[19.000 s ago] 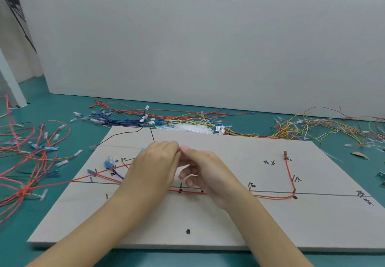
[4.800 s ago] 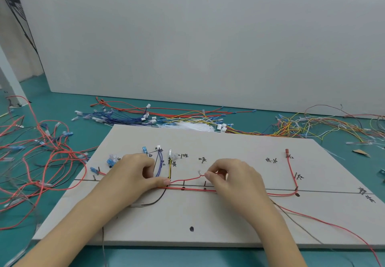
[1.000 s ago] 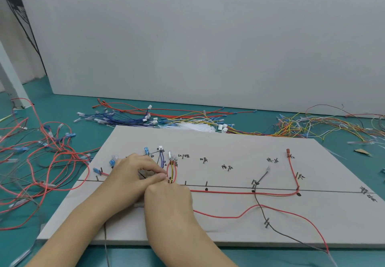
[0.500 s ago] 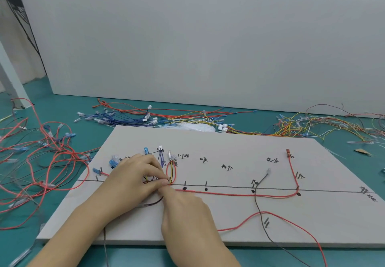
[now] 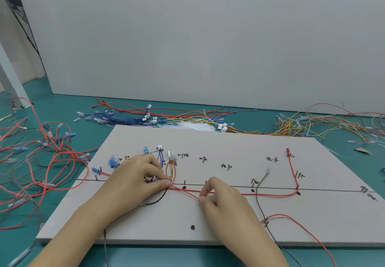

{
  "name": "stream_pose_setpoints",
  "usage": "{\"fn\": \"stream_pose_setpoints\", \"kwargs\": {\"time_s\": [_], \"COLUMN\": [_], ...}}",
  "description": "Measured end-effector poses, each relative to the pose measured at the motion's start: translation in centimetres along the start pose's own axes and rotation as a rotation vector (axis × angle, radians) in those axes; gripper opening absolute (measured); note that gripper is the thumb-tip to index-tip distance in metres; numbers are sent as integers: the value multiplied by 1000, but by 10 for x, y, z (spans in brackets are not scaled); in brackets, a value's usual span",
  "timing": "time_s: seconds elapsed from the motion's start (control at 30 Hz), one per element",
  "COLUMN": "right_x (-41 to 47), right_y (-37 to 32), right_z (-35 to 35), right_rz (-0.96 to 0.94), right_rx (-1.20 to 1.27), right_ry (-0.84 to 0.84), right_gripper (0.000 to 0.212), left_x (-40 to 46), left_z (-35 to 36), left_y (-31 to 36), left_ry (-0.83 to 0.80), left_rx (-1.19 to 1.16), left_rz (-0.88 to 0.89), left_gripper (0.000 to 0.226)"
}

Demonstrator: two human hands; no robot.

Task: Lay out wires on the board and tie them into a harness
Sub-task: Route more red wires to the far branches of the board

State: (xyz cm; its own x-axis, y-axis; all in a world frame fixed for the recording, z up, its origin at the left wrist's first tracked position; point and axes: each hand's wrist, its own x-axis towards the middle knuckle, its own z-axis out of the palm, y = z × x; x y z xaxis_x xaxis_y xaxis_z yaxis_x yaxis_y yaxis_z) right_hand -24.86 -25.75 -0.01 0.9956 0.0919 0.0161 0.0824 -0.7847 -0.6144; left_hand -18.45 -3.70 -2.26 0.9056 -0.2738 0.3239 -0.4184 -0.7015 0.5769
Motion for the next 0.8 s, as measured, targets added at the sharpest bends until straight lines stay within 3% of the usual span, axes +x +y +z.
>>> {"fn": "stream_pose_setpoints", "kwargs": {"time_s": [0.1,0.37,0.8], "right_x": [3,13,10], "right_y": [9,41,60], "right_z": [-12,-40,-47], "right_rz": [103,264,348], "right_rx": [-135,-278,-130], "right_ry": [50,115,246], "right_gripper": [8,13,13], "left_x": [1,1,-3], "left_z": [2,4,5], "left_y": [0,0,5], "left_ry": [27,32,67], "left_rx": [35,19,21], "left_rz": [-27,-73,82], "left_gripper": [11,10,14]}}
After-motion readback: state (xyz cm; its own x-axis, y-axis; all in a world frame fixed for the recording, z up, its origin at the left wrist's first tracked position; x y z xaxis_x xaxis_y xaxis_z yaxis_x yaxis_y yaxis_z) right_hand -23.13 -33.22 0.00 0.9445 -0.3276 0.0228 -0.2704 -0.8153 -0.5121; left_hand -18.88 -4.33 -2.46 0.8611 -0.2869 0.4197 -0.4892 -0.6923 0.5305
